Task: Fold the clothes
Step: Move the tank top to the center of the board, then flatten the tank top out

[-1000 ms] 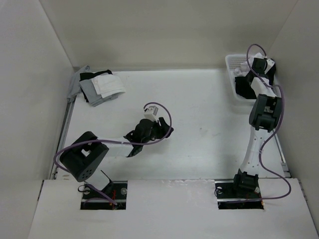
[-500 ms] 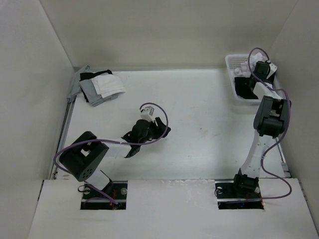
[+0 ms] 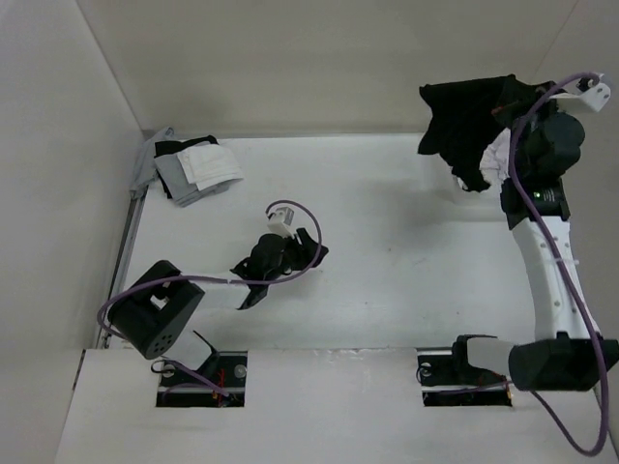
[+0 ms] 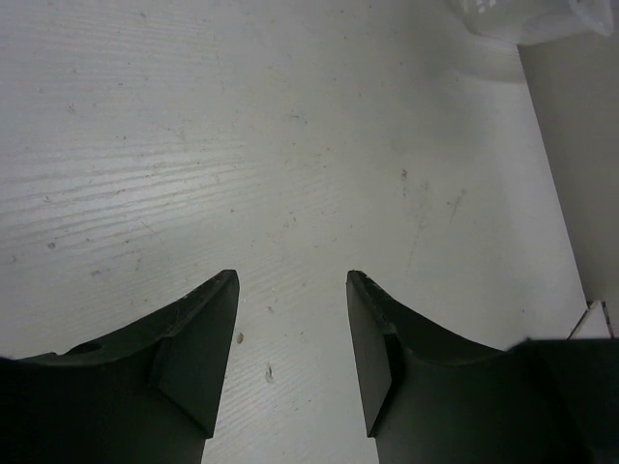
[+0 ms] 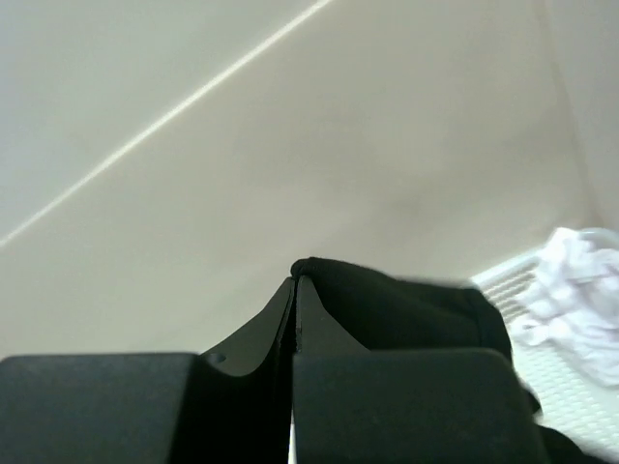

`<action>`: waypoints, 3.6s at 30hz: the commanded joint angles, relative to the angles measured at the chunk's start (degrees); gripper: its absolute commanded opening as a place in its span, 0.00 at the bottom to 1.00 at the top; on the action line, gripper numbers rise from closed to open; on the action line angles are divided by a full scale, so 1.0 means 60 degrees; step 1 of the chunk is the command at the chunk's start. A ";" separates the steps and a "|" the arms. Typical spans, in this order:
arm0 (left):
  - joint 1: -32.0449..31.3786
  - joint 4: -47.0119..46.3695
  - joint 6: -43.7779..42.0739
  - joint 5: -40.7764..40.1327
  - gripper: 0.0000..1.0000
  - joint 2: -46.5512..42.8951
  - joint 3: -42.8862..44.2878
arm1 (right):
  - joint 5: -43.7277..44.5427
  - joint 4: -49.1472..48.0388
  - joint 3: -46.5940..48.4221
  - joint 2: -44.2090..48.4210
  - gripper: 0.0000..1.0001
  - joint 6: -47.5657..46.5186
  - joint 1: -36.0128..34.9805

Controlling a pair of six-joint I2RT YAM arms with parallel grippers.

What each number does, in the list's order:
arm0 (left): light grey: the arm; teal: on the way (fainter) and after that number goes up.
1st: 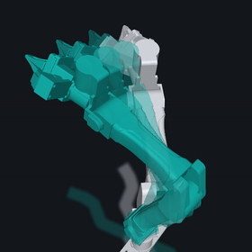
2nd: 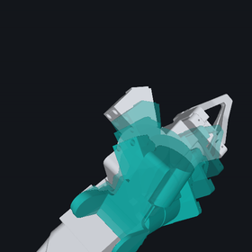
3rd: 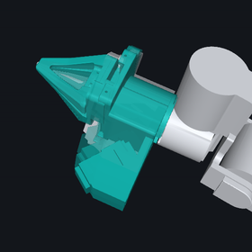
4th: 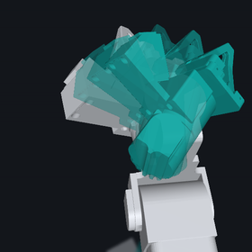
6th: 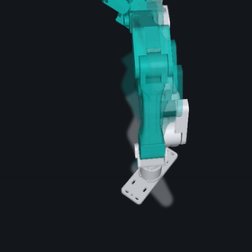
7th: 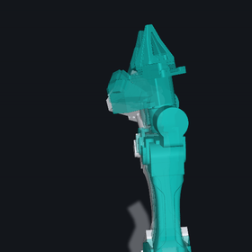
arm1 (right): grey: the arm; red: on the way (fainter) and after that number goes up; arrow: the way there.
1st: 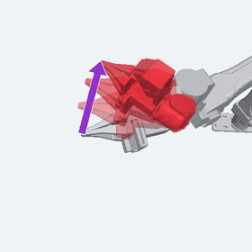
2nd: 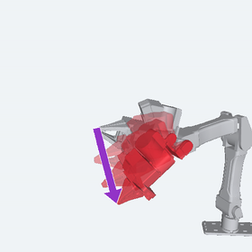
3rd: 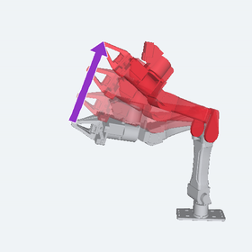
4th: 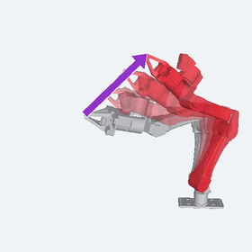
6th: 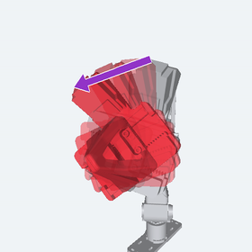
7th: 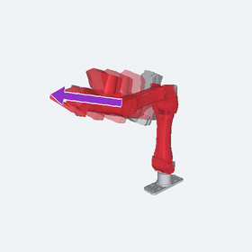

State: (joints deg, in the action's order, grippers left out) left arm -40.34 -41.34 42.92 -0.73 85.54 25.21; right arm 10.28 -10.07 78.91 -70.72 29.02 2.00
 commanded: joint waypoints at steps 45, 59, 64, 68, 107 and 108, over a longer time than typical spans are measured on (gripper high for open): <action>-0.0723 0.6145 0.2878 -0.1209 0.25 -0.6257 -0.2399 | -0.0132 -0.1940 -0.8714 -0.0313 0.12 0.2664 -0.6947; -0.1209 0.4695 0.4346 -0.1519 0.36 -0.5015 -0.2913 | -0.0513 -0.2775 -0.8611 -0.1045 0.20 0.2708 -0.6961; -0.1180 0.4064 0.4463 -0.1343 0.30 -0.4530 -0.2986 | -0.0659 -0.2937 -0.8611 -0.1250 0.20 0.2723 -0.6961; -0.1150 0.4107 0.4464 -0.1343 0.23 -0.4705 -0.2942 | -0.0732 -0.3054 -0.8611 -0.1368 0.20 0.2723 -0.6961; 0.3477 0.8163 0.2310 0.0913 0.14 -0.8996 -0.1008 | -0.2783 -0.4503 -0.6225 -0.4808 0.58 0.3249 -0.6770; 0.3609 0.8281 0.2252 0.0899 0.17 -0.9084 -0.1067 | -0.2798 -0.4548 -0.6166 -0.4883 0.58 0.3279 -0.6815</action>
State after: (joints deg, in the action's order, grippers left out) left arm -20.84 6.94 57.78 4.03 32.75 20.14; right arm -4.49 -32.42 38.50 -97.76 47.31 -37.21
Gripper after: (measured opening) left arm 0.147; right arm 0.573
